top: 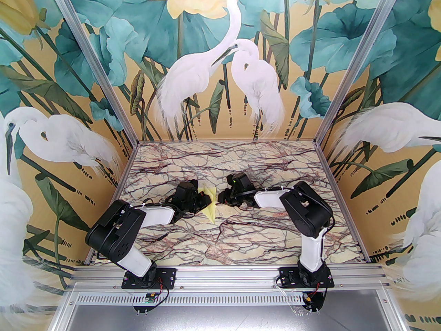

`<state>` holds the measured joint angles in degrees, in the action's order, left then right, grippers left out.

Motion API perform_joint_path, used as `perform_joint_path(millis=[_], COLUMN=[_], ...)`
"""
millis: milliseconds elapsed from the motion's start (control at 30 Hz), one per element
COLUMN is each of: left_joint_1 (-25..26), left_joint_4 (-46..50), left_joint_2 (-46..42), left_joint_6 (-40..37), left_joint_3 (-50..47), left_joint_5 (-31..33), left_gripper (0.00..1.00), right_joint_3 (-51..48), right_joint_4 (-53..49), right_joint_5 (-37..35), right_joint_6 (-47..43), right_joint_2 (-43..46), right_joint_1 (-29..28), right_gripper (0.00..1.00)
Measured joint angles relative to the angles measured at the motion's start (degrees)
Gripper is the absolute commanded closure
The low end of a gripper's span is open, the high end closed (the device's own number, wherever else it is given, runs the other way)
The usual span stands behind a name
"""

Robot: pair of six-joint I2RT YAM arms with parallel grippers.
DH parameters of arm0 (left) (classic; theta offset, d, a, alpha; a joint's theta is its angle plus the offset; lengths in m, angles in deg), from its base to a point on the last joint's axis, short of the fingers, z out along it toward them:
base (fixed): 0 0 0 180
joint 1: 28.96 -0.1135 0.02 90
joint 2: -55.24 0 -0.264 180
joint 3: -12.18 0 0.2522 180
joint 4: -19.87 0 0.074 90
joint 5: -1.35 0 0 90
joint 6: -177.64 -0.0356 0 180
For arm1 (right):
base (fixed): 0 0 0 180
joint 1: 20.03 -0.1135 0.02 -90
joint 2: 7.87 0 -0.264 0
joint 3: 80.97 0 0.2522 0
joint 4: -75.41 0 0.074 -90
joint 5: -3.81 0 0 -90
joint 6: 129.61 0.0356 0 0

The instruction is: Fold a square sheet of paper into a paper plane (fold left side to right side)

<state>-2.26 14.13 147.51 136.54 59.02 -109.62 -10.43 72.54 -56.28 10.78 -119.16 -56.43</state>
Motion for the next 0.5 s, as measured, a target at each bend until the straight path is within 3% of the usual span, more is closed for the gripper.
perform_joint_path(millis=[500], left_joint_1=[0.0], left_joint_4=[0.0], left_joint_2=[0.1], left_joint_6=[0.0], left_joint_3=[0.1], left_joint_5=[0.0], left_gripper=[0.95], right_joint_3=[1.8], right_joint_4=[7.8], right_joint_5=[4.2], right_joint_6=[3.9], right_joint_2=[-4.2], right_joint_1=[0.0], right_gripper=[0.75])
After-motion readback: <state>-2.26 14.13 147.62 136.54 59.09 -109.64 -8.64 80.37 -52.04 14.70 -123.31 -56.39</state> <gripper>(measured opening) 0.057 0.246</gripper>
